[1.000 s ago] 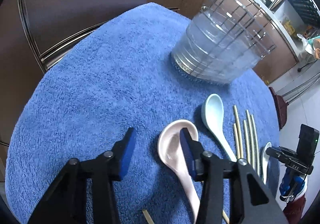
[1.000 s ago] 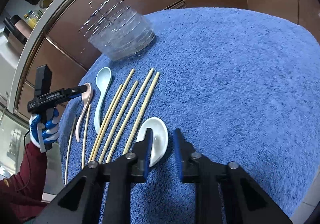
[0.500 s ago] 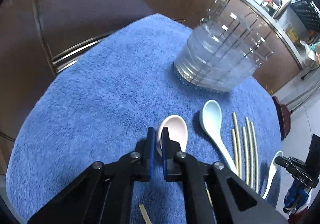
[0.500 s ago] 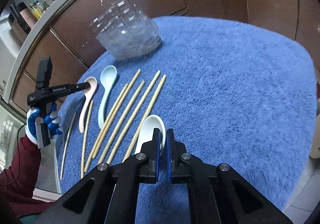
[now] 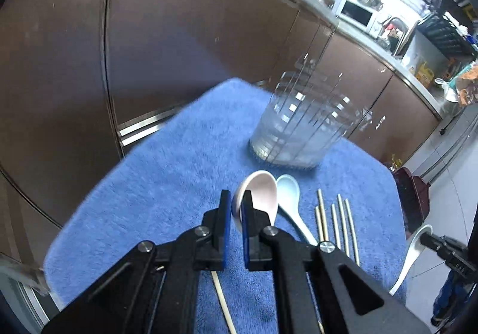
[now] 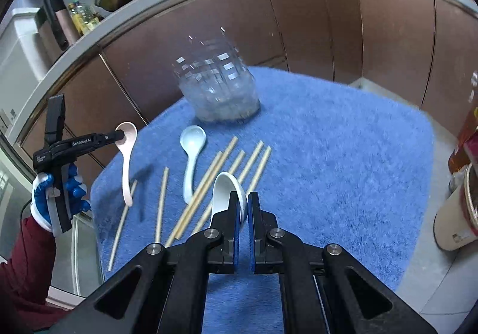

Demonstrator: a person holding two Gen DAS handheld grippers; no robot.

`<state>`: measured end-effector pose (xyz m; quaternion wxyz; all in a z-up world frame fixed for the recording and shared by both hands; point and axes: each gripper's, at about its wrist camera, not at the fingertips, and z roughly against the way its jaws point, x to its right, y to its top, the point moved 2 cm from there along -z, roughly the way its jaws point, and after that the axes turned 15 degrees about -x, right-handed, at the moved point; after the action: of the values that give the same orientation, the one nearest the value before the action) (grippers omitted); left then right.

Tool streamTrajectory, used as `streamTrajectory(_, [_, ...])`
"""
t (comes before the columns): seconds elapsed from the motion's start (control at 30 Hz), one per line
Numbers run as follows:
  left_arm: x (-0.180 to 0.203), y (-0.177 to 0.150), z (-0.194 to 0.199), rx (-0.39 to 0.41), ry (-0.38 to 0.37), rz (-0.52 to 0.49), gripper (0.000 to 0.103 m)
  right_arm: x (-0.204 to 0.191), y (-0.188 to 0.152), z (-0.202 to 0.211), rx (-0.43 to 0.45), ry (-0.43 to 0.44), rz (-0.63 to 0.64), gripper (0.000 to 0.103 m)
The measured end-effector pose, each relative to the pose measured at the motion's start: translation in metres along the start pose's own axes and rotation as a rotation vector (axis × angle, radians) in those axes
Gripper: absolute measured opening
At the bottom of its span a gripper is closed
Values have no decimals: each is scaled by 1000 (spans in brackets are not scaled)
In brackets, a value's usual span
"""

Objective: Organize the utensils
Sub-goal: 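Lift the pink spoon with the left tool while the right tool lifts the white spoon into the holder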

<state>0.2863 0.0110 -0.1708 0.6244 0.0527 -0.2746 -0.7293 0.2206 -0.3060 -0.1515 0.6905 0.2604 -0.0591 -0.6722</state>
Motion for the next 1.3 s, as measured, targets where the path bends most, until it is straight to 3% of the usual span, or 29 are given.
streamTrajectory(0.2, [17, 12, 54, 133, 13, -42, 6, -25, 27, 38, 105, -23, 34, 5])
streamTrajectory(0.43, [45, 66, 107, 326, 36, -36, 6, -53, 96, 74, 287, -73, 57, 5])
streamTrajectory(0.6, [71, 108, 110, 443, 104, -8, 6, -67, 148, 74, 416, -137, 63, 5])
streamTrajectory(0.83, [108, 156, 54, 536, 246, -15, 6, -58, 199, 32, 515, -224, 29, 5])
streamTrajectory(0.97, [118, 167, 11, 544, 322, -34, 6, -47, 211, -9, 502, -259, 17, 5])
streamTrajectory(1.3, [111, 161, -61, 502, 372, -51, 9, -30, 204, -83, 422, -256, 18, 6])
